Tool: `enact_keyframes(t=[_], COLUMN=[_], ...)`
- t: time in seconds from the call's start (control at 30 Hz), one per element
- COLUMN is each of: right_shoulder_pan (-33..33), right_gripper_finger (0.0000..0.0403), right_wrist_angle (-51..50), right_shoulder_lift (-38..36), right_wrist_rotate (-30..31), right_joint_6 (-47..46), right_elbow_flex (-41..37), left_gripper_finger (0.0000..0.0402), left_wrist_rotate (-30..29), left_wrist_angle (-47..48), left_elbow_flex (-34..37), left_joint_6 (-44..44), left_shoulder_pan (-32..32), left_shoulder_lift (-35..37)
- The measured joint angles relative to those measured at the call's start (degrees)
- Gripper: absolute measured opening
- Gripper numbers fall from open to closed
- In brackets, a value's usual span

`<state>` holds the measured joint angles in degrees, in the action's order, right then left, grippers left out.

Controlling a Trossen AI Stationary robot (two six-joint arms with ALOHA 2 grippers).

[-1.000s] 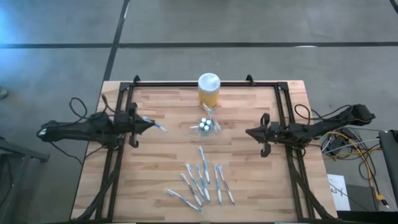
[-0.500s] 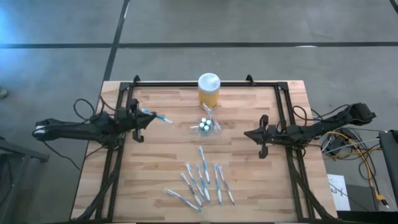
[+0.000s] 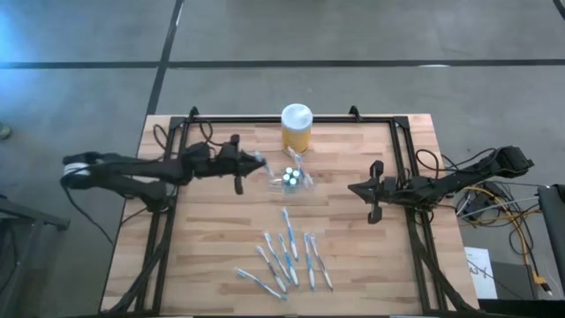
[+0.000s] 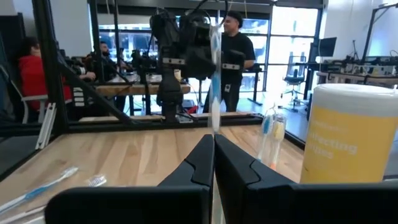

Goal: Pick & Place toothbrushing station
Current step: Put the blue toothbrush into the transparent organizer

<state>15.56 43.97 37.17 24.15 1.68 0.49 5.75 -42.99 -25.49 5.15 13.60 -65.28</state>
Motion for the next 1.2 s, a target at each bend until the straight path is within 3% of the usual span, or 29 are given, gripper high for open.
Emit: enact_keyframes(t=[0.23,0.77,1.2], right_shoulder_pan=[0.01,0.01,0.01], right_gripper_finger=[0.0008,0.0008,0.0008], right_wrist_angle=[-0.11,-0.13,-0.15], right_shoulder_lift=[0.09,0.17,0.17], right_wrist_rotate=[0.0,-0.01,-0.01], right_joint_6=[0.0,-1.26,-1.26], right_elbow_flex=[0.02,0.02,0.02], left_gripper_finger=[0.0022,0.0023,0.0028], left_wrist_rotate=[-0.31,-5.76,-6.37], left_wrist_angle=[-8.02,-10.11,-11.65], left_elbow_flex=[0.15,-0.21,-0.34], left_joint_6=[1.24,1.25,2.46], left_shoulder_pan=[0.18,0.57,0.81], left_shoulder_lift=[-9.55,-22.25,-24.59])
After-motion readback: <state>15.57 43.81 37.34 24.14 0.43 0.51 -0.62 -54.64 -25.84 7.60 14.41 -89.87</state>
